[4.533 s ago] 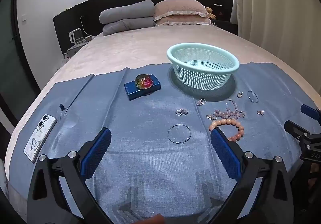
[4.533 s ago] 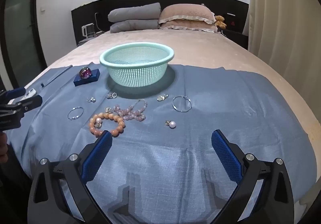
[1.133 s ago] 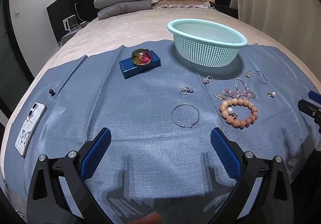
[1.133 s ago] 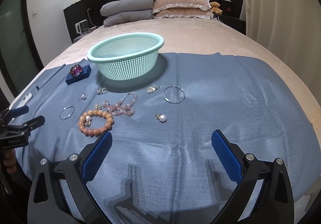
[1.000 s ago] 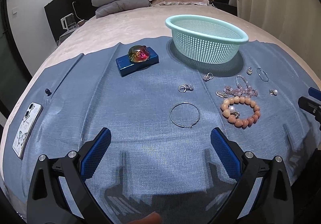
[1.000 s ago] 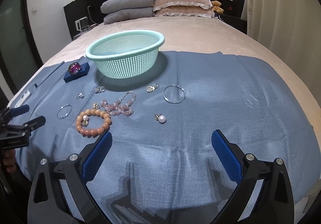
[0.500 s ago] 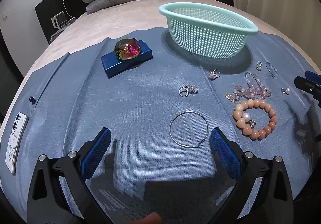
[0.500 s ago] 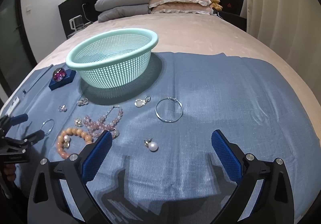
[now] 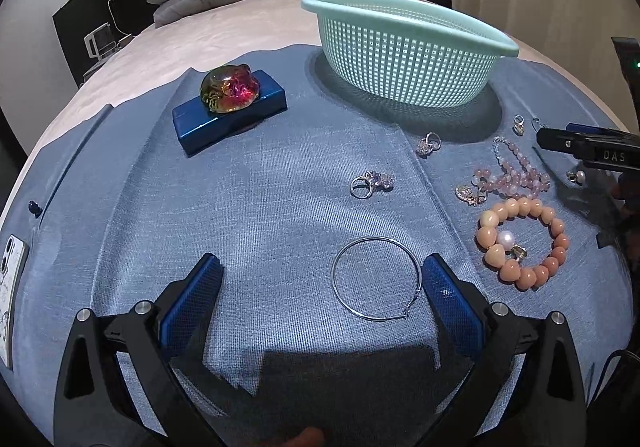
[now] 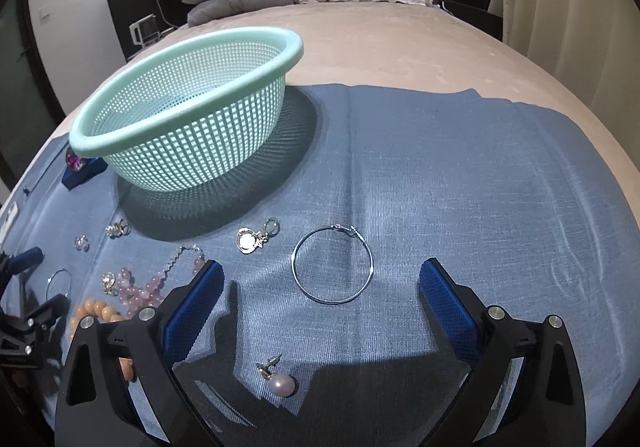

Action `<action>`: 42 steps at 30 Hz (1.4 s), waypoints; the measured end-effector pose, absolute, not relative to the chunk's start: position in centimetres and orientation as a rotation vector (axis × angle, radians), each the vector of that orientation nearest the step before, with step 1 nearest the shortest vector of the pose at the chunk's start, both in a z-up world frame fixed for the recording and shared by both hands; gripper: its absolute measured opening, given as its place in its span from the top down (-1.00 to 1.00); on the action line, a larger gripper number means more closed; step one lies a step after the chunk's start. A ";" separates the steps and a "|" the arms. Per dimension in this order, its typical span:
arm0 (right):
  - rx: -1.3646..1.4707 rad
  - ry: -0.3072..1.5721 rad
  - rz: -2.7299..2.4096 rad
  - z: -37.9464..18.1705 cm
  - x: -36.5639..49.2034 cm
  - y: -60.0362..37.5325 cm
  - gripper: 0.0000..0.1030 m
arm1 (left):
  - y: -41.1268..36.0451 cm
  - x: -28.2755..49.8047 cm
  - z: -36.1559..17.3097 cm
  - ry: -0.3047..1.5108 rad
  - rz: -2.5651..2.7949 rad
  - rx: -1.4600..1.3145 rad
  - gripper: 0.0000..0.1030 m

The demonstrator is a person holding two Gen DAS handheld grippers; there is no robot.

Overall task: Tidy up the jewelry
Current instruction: 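Close the left tool on the large silver hoop, then carry the hoop over the mint-green basket and open the left tool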

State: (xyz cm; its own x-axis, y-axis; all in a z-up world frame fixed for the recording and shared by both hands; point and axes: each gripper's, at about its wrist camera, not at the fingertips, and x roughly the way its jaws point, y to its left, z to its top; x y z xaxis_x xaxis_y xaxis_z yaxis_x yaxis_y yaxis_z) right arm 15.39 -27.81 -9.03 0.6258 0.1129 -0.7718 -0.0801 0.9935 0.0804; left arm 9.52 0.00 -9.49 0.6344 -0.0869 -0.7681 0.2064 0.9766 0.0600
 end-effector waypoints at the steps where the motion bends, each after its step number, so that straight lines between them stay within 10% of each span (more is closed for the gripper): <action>1: 0.039 0.896 0.111 -9.3 15.4 -27.8 -0.79 | 0.1 9.6 -9.5 0.870 -0.169 0.145 -0.92; 12: -0.025 0.890 0.165 -9.7 14.7 -26.7 0.23 | -0.3 8.6 -9.3 0.853 -0.227 0.156 -0.60; 20: -0.006 0.888 0.182 -9.6 14.3 -26.9 0.24 | -1.6 7.8 -8.7 0.866 -0.318 0.184 0.13; 42: 0.010 0.775 0.248 -3.6 10.4 -26.5 0.24 | -1.2 5.4 -3.5 0.799 -0.314 0.163 0.13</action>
State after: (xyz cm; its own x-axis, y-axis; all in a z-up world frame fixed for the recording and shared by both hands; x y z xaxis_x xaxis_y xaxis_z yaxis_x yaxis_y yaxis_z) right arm 10.44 -26.48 -3.59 0.6869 0.2255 -0.6909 -0.2179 0.9708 0.1003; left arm 5.43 -1.21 -3.46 0.6546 -0.2147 -0.7249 0.3372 0.9411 0.0257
